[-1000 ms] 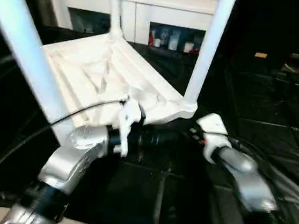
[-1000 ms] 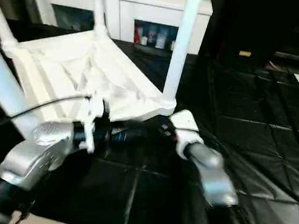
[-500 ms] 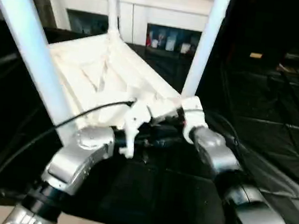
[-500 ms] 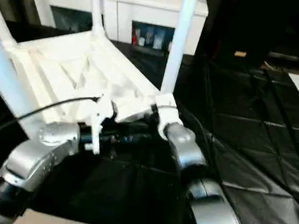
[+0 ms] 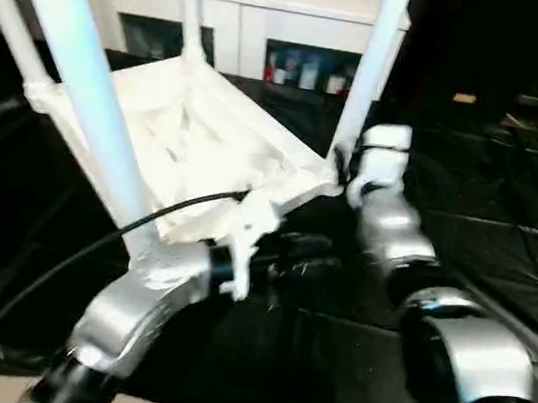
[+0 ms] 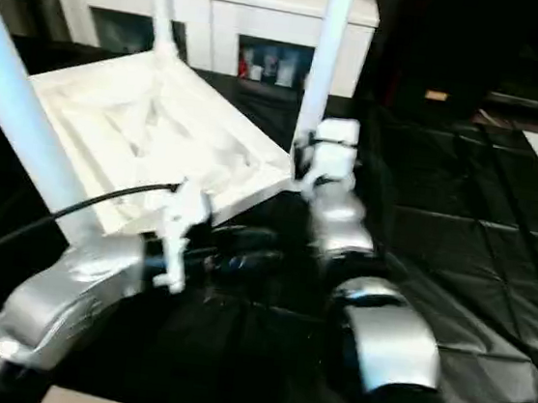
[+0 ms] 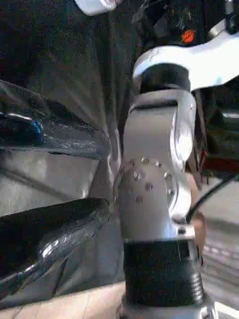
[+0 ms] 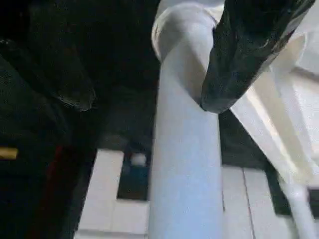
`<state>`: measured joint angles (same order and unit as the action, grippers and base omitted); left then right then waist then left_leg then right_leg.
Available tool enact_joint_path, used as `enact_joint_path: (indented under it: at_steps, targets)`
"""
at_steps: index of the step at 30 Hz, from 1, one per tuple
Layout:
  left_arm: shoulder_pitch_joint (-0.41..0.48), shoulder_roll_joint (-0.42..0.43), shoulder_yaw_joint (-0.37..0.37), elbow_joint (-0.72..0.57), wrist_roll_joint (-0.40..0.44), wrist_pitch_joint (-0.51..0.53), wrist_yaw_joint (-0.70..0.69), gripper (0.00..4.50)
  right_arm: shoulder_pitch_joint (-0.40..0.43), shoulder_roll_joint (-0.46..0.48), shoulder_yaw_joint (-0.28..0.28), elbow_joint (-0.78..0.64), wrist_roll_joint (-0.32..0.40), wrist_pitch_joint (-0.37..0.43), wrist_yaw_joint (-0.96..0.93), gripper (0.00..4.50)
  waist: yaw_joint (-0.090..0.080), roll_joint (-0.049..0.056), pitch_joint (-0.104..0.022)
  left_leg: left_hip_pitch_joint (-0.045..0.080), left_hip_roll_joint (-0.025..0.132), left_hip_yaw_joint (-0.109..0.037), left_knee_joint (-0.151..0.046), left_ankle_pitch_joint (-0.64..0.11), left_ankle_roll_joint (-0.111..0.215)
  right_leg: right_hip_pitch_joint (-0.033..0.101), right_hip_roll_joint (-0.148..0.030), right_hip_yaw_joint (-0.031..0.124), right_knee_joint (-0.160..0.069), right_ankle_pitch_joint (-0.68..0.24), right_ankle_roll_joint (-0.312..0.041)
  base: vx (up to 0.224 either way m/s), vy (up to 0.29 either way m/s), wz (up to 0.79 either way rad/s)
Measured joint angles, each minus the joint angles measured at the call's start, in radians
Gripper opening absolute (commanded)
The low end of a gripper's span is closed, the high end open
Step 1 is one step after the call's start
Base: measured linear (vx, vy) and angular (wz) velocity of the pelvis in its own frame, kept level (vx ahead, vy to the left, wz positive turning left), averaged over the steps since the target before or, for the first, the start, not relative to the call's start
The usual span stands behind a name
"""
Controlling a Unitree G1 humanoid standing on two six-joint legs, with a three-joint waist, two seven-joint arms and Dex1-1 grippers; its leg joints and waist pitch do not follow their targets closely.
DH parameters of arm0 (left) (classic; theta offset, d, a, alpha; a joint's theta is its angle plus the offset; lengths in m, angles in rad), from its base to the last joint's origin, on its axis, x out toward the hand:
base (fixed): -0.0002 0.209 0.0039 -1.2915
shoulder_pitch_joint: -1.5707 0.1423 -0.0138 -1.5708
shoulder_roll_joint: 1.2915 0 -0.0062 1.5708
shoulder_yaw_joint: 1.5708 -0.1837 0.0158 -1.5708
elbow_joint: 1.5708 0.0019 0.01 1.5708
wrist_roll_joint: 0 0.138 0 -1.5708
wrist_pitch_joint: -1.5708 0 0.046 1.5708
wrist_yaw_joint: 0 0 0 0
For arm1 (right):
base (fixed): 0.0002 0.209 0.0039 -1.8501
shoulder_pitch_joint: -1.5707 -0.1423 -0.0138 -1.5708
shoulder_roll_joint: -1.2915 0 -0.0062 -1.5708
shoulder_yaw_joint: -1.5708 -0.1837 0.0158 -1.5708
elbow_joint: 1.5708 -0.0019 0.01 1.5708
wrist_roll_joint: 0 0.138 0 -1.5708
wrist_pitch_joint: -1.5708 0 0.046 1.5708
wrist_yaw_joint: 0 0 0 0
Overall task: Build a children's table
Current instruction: Rotate table base
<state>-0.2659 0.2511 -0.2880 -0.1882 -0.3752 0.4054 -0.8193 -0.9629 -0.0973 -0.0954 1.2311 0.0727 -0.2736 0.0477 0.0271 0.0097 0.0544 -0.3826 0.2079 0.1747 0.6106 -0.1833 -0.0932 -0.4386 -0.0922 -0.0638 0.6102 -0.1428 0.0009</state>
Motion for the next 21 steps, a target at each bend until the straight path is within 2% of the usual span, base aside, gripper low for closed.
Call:
enact_joint_path:
  at_steps: [3,5,7,8,9,12,15,16,19,21]
  targets:
    - [0.034,-0.002,0.028,-0.037,-0.061,-0.007,-0.024,1.63,0.046,-0.004,-0.013,-0.075,0.038,-0.012,0.097,3.75,0.000,0.000,0.000,0.000,0.000,0.000,-0.001,0.000,0.000,0.001,0.001,0.000,0.001,0.000,0.000,0.000,0.000,0.00]
    - [0.103,0.028,0.084,-0.103,-0.159,0.017,-0.071,1.63,0.182,-0.016,-0.008,-0.284,0.094,-0.005,0.228,3.75,0.004,0.001,0.000,0.001,0.001,-0.001,-0.002,0.000,0.000,0.002,0.002,-0.001,0.001,-0.001,0.000,0.000,0.000,0.00]
    - [0.162,0.088,0.150,-0.139,-0.240,0.061,-0.117,1.63,0.334,-0.065,0.015,-0.466,0.134,0.030,0.335,3.75,0.009,0.002,-0.001,0.003,0.001,-0.001,-0.002,0.000,0.000,0.003,0.002,-0.001,0.002,-0.003,0.000,0.000,0.000,0.00]
    - [0.177,0.106,0.174,-0.143,-0.258,0.074,-0.129,1.63,0.370,-0.077,0.020,-0.496,0.142,0.039,0.362,3.75,0.008,0.003,0.000,0.003,0.001,-0.001,-0.002,0.000,0.000,0.003,0.002,0.000,0.002,-0.003,0.000,0.000,0.000,0.00]
    - [0.179,0.118,0.189,-0.144,-0.275,0.091,-0.136,1.83,0.400,-0.087,0.027,-0.529,0.153,0.053,0.384,3.75,0.007,0.004,0.000,0.003,0.001,-0.001,-0.001,0.000,0.000,0.002,0.002,0.000,0.002,-0.002,-0.001,0.000,0.000,0.00]
    - [0.179,0.156,0.211,-0.181,-0.357,0.141,-0.176,2.01,0.512,-0.125,0.071,-0.715,0.174,0.093,0.477,3.75,0.005,0.004,0.000,0.006,0.001,-0.001,-0.001,0.000,0.000,0.005,0.002,0.001,0.001,-0.005,0.004,0.000,0.000,0.00]
    - [0.179,0.198,0.245,-0.189,-0.397,0.168,-0.203,2.37,0.582,-0.151,0.085,-0.818,0.198,0.140,0.529,3.75,0.001,0.004,0.000,0.012,0.000,-0.002,-0.002,0.000,0.000,0.008,0.002,0.000,0.001,-0.006,0.005,0.000,0.000,0.00]
    - [0.185,0.232,0.261,-0.181,-0.407,0.169,-0.225,2.44,0.628,-0.166,0.090,-0.887,0.208,0.171,0.549,3.75,0.001,0.003,0.000,0.012,0.000,-0.003,-0.003,0.000,0.000,0.008,0.003,-0.001,0.000,-0.006,0.005,0.000,0.000,0.00]
    - [0.220,0.319,0.348,-0.126,-0.401,0.147,-0.285,2.66,0.691,-0.190,0.105,-0.956,0.221,0.227,0.588,3.75,-0.007,0.003,0.000,0.014,-0.001,-0.007,-0.004,0.000,0.000,0.007,0.005,-0.004,-0.003,-0.006,0.006,0.000,0.000,0.00]
    - [0.243,0.359,0.375,-0.094,-0.375,0.120,-0.315,2.80,0.701,-0.196,0.108,-0.972,0.235,0.250,0.607,3.75,-0.015,0.002,0.001,0.014,-0.001,-0.011,-0.006,0.000,0.000,0.008,0.006,-0.008,-0.011,-0.006,0.006,0.000,0.000,0.00]
